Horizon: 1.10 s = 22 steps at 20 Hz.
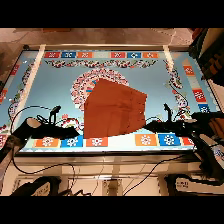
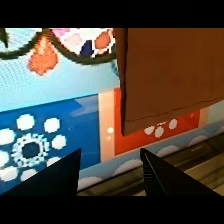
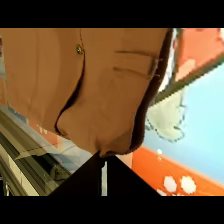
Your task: Fold the clothes and pants, and hang the long-sleeved shirts on hangers.
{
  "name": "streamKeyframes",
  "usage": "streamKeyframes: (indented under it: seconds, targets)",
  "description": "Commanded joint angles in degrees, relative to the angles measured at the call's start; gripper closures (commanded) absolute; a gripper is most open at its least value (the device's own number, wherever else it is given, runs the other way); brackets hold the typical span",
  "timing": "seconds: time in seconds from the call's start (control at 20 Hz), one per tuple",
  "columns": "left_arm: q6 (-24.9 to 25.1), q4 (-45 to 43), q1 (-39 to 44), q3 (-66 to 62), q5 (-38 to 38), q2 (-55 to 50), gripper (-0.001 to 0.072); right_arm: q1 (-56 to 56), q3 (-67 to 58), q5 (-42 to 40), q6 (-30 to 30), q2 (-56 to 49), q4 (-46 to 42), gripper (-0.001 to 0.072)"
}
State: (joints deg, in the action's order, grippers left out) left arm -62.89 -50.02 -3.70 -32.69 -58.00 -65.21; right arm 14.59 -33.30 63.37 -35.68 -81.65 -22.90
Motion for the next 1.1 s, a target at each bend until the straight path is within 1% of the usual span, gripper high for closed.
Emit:
streamKeyframes:
  seconds: [0.0, 0.2, 0.25, 0.35, 0.4, 0.45, 0.5, 0.55, 0.7, 0.75, 0.8, 0.9, 1.05]
  targets:
    - [0.33, 4.31, 2.36, 1.01, 2.49, -4.50, 0.0253, 0.00, -0.04, 0.55, 0.63, 0.11, 0.61, 0.0691]
    - [0.33, 4.63, 7.58, 0.98, 9.49, -8.74, 0.0259, 0.00, -0.04, 2.97, 0.74, 0.11, 0.39, 0.0691]
    - [0.33, 5.25, 8.50, 0.96, 10.58, -9.07, 0.0298, 0.00, -0.04, 3.56, 0.83, 0.11, 0.26, 0.0691]
    - [0.33, 6.47, 9.88, 0.92, 13.27, -9.11, 0.0310, 0.00, -0.04, 4.28, 0.83, 0.48, 0.22, 0.0691]
    - [0.33, 8.09, 10.16, 0.90, 14.32, -9.11, 0.0395, 0.00, -0.04, 4.68, 0.81, 0.72, 0.24, 0.0691]
    - [0.35, 9.81, 10.16, 0.81, 14.69, -9.11, 0.0531, 0.00, -0.04, 4.92, 0.74, 1.16, 0.22, 0.0691]
    - [0.37, 11.10, 10.16, 0.76, 14.78, -9.11, 0.0700, 0.00, -0.04, 5.16, 0.70, 1.92, 0.24, 0.0692]
    - [0.98, 11.06, 10.14, 0.22, 14.58, -9.07, 0.0698, 0.00, -0.04, 5.33, 0.66, 2.99, 0.24, 0.0692]
    - [7.28, 11.06, 9.66, -4.90, 8.57, -6.29, 0.0698, 0.00, -0.87, 7.02, -0.11, 8.76, 0.22, 0.0693]
    - [8.41, 10.80, 9.22, -7.58, 6.25, -4.02, 0.0697, 0.00, -1.79, 7.85, -1.01, 11.85, 0.24, 0.0693]
    - [8.31, 10.05, 8.70, -10.34, 4.81, -1.31, 0.0698, 0.00, -2.99, 8.20, -2.43, 15.47, 0.24, 0.0693]
    - [8.28, 7.93, 7.28, -16.09, 4.15, 6.38, 0.0698, 0.00, -6.38, 8.17, -6.45, 23.12, 0.24, 0.0693]
    - [8.28, 7.87, 4.66, -23.41, 5.31, 20.20, 0.0698, -2.08, -13.88, 8.20, -15.61, 33.75, 0.28, 0.0693]
